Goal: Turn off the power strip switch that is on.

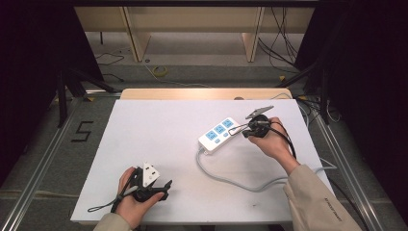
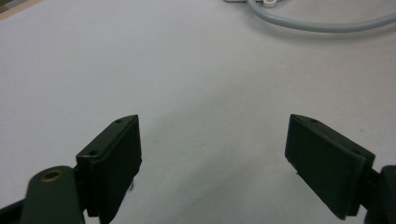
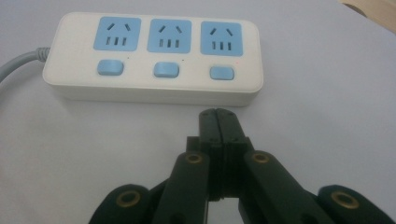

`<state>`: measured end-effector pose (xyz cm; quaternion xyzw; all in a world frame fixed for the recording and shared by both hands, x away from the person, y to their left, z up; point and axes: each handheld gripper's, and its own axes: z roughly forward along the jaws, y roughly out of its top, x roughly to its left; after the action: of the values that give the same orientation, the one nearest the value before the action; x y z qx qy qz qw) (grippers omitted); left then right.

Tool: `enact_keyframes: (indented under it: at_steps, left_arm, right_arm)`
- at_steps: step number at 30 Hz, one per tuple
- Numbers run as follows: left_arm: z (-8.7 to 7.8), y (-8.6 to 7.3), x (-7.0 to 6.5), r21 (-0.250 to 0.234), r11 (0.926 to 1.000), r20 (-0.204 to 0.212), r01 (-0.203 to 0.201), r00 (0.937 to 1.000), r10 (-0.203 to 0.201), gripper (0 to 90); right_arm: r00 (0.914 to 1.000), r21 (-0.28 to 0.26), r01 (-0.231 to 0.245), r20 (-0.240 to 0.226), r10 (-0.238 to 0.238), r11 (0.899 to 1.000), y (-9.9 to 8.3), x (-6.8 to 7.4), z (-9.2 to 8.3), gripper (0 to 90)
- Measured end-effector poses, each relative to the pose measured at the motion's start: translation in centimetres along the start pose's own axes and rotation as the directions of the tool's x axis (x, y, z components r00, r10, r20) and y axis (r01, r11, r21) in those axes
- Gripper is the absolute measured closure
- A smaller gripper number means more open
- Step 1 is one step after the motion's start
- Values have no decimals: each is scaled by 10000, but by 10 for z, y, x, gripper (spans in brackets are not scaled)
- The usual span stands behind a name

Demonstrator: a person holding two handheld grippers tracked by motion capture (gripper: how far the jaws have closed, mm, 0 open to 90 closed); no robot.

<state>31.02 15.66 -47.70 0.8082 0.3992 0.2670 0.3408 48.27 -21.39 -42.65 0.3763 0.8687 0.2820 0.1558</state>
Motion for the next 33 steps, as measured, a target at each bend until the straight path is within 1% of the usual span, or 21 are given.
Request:
enact_keyframes:
  at_steps: [13, 14, 15, 18, 33]
  left_arm:
    - [0, 0, 0, -1, 10000, -1, -6, 10000, 6, 184]
    - [0, 0, 0, -8, 10000, -5, -1, 10000, 1, 184]
    - [0, 0, 1, -6, 10000, -4, -5, 10000, 5, 184]
    - [0, 0, 0, -11, 10000, 1, -3, 10000, 3, 184]
    - [0, 0, 1, 14, 10000, 28, -6, 10000, 6, 184]
  right_arm:
    - [10000, 137, -56, 13, 56, 9999, 7, -3, 7, 900]
    - [10000, 125, -3, 0, 3, 9999, 8, -3, 8, 900]
    - [10000, 147, -86, 6, 86, 9999, 10, -3, 9, 900]
    - [10000, 141, -20, 4, 20, 9999, 11, -4, 11, 900]
    - [9999, 368, -138, 5, 138, 9992, 15, -7, 21, 900]
